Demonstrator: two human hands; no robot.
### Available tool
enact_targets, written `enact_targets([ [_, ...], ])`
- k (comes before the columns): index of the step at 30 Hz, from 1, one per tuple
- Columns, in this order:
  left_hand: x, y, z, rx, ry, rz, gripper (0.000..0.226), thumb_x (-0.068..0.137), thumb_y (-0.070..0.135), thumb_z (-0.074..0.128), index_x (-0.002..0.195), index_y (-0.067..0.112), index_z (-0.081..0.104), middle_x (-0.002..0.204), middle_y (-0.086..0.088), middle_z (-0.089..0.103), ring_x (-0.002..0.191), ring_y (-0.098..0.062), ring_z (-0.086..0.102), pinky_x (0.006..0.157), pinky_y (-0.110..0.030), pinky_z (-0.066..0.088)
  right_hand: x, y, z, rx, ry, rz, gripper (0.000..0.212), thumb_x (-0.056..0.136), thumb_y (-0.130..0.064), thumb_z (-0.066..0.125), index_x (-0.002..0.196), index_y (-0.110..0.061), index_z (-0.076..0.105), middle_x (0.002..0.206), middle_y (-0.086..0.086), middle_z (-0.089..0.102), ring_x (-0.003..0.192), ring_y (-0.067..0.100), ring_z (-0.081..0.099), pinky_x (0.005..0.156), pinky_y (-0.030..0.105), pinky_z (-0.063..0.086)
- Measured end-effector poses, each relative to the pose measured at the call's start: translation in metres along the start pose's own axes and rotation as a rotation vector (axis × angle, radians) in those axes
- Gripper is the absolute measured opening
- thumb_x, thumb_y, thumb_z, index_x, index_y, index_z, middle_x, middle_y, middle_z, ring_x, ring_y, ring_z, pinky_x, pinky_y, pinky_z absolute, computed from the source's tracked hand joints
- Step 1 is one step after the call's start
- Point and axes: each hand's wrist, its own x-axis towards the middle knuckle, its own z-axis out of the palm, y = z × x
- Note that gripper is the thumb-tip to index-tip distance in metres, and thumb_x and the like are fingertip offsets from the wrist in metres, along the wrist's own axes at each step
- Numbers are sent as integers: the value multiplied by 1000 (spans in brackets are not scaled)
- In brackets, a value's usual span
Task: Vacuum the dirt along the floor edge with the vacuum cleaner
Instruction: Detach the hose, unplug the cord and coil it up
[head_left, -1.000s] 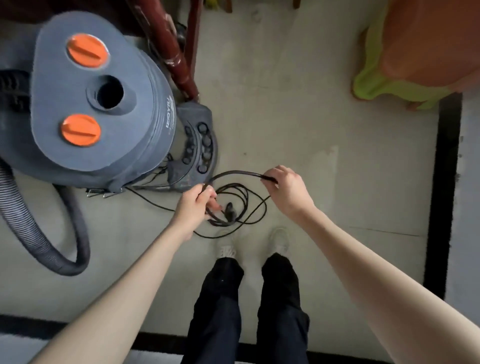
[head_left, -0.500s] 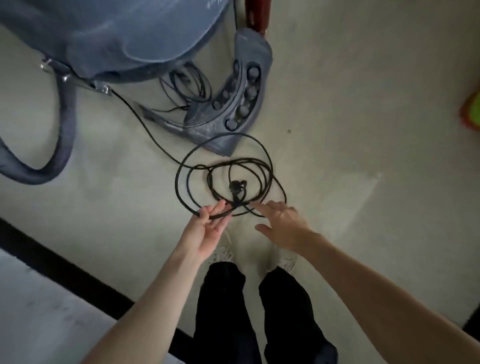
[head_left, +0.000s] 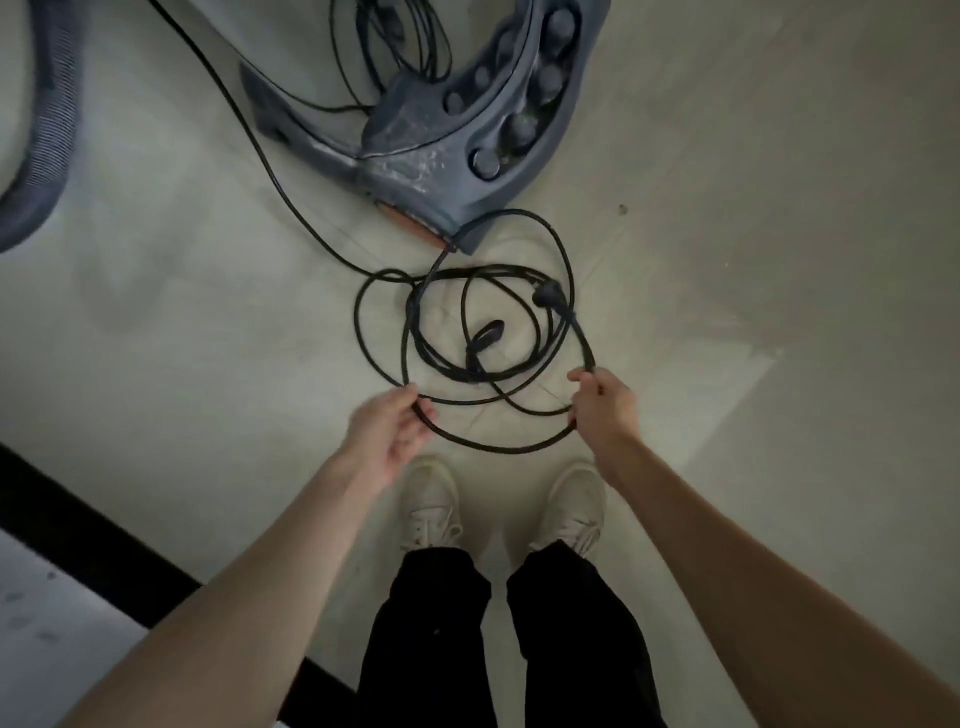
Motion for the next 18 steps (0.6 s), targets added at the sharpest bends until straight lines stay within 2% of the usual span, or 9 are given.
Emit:
enact_targets([
  [1, 16, 5, -3, 265, 52, 134, 9, 94, 12, 57, 86, 9, 55, 64, -4, 67, 68, -18, 60, 67, -26, 50, 9, 6, -3, 15, 8, -33, 29, 102, -7, 30, 106, -10, 59, 77, 4, 51, 70, 17, 50, 67, 27, 42],
  [3, 48, 7, -2, 795, 127, 366, 7, 92, 16, 59, 89, 11, 56, 76, -9, 72, 79, -26, 64, 74, -31, 51, 32, 16, -1, -8, 8, -87, 26, 102, -7, 29, 100, -11, 55, 72, 3, 48, 62, 15, 47, 60, 25, 40],
  [5, 72, 2, 8, 1047, 160, 449, 13, 91, 22, 58, 98, 12, 54, 92, -12, 71, 94, -27, 63, 76, -26, 43, 55, 22, 7, -87, -10, -169, 26, 103, -8, 29, 101, -9, 54, 72, 2, 47, 68, 19, 46, 64, 29, 40],
  [7, 93, -5, 18, 1082, 165, 441, 34, 92, 28, 59, 119, 8, 50, 106, -13, 67, 106, -28, 59, 78, -25, 38, 76, 28, 15, -171, -20, -273, 28, 104, -9, 31, 111, -5, 58, 76, 0, 50, 77, 21, 47, 72, 29, 38],
  [9, 109, -9, 28, 1048, 215, 513, 48, 92, 28, 60, 131, 4, 43, 116, -15, 63, 112, -30, 55, 84, -30, 40, 96, 33, 19, -259, -10, -396, 31, 104, -10, 35, 119, -3, 60, 92, 6, 58, 88, 24, 52, 80, 27, 38],
  [11, 119, -8, 36, 1102, 310, 774, 53, 90, 27, 63, 131, 2, 42, 122, -17, 56, 114, -31, 52, 91, -39, 43, 115, 37, 20, -388, 18, -520, 31, 104, -12, 39, 124, -3, 62, 111, 17, 60, 105, 30, 53, 90, 27, 37],
  [13, 129, -2, 46, 1168, 385, 984, 62, 87, 32, 66, 134, 0, 40, 128, -19, 49, 119, -32, 46, 96, -43, 41, 132, 38, 21, -498, 56, -595, 32, 103, -15, 45, 128, -5, 62, 122, 20, 56, 115, 34, 48, 93, 22, 30],
  [15, 144, 5, 57, 1220, 383, 1006, 77, 85, 42, 67, 140, -1, 34, 138, -20, 40, 129, -33, 37, 104, -43, 36, 149, 37, 23, -542, 126, -587, 36, 101, -19, 52, 133, -4, 57, 130, 20, 50, 120, 35, 45, 97, 23, 28],
  [18, 170, 10, 68, 1375, 293, 960, 94, 85, 54, 60, 148, 0, 16, 154, -20, 18, 144, -31, 13, 117, -47, 16, 164, 34, 35, -477, 201, -443, 64, 90, -35, 68, 138, -2, 43, 136, 18, 44, 124, 32, 41, 103, 33, 32],
])
